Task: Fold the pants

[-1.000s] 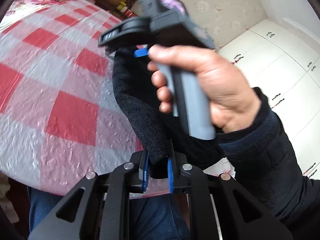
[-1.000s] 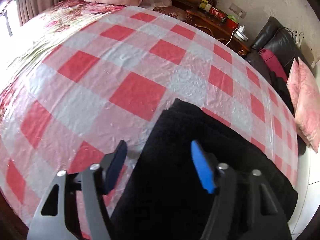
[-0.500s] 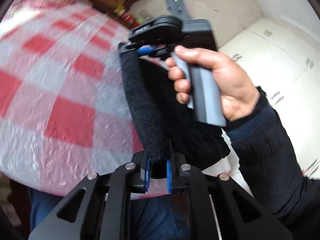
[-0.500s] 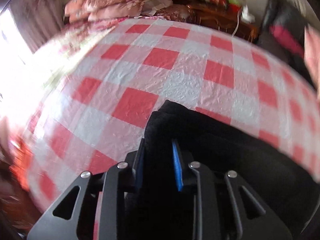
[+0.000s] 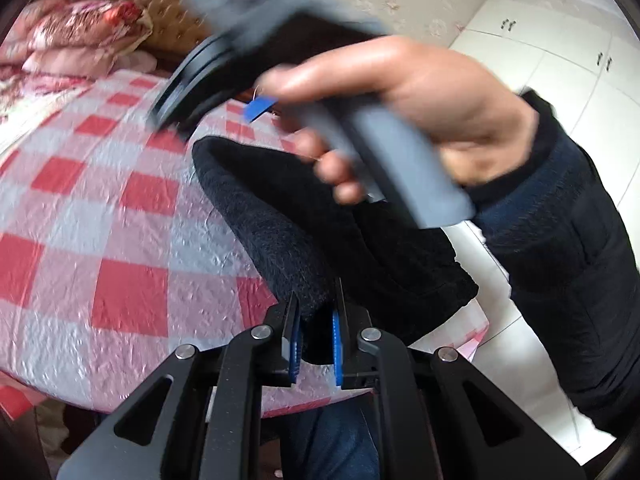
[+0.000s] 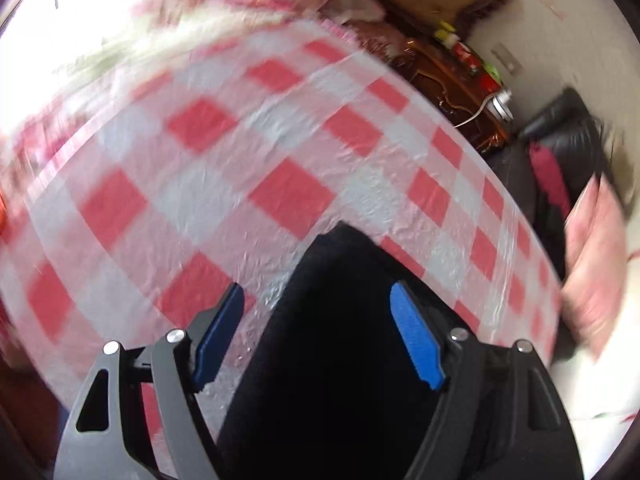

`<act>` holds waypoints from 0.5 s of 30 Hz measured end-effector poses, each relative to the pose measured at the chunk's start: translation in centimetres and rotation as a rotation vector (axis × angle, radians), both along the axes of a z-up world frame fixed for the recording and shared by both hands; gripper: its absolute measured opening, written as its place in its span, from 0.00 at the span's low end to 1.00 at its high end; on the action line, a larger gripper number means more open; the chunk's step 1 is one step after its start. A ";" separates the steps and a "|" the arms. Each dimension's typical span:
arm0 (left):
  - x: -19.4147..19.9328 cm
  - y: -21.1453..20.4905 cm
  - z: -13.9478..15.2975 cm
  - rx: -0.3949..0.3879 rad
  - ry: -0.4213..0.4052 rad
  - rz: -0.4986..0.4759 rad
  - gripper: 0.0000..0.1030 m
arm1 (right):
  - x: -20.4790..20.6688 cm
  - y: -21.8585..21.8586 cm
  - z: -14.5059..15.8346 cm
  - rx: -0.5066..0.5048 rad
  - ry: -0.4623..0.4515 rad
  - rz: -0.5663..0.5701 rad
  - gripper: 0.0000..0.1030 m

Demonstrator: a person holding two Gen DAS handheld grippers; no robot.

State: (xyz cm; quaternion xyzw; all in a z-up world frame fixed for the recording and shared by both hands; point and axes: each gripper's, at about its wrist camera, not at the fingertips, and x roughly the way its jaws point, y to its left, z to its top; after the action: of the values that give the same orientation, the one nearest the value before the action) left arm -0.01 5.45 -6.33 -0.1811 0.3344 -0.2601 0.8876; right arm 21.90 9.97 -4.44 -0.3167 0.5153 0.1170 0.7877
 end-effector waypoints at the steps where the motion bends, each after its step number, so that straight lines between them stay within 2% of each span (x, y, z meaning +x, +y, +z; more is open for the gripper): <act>1: -0.1 -0.1 0.2 0.005 -0.009 -0.002 0.07 | 0.0 0.3 -0.6 -0.023 0.007 0.006 0.72; 3: -0.3 -0.2 0.6 0.002 -0.019 -0.010 0.07 | 0.3 0.9 -2.0 -0.098 0.004 0.017 0.70; 5: -0.4 -0.2 0.7 -0.001 -0.025 -0.014 0.07 | 0.8 0.6 -3.2 -0.134 0.019 0.006 0.55; 6: -0.4 -0.2 0.7 -0.004 -0.027 -0.016 0.07 | 0.9 0.5 -3.5 -0.127 0.034 0.008 0.43; 7: -0.4 -0.1 0.8 -0.003 -0.030 -0.017 0.07 | 1.0 0.2 -3.7 -0.110 0.047 0.007 0.37; 8: -0.1 -0.1 0.6 -0.003 -0.029 -0.016 0.07 | 1.2 -0.1 -3.6 -0.088 0.048 0.009 0.33; 10: -0.3 -0.1 0.8 -0.003 -0.026 -0.013 0.07 | 1.6 -1.0 -2.8 -0.020 0.063 -0.002 0.19; 15: -0.6 -1.2 2.7 0.013 -0.075 -0.045 0.07 | 2.5 -5.4 2.9 0.246 0.066 -0.064 0.16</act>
State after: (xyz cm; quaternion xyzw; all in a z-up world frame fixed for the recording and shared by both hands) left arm -0.58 4.21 -3.66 -0.1577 0.3063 -0.2842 0.8947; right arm 24.39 4.57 -1.51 -0.1971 0.5324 0.1647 0.8065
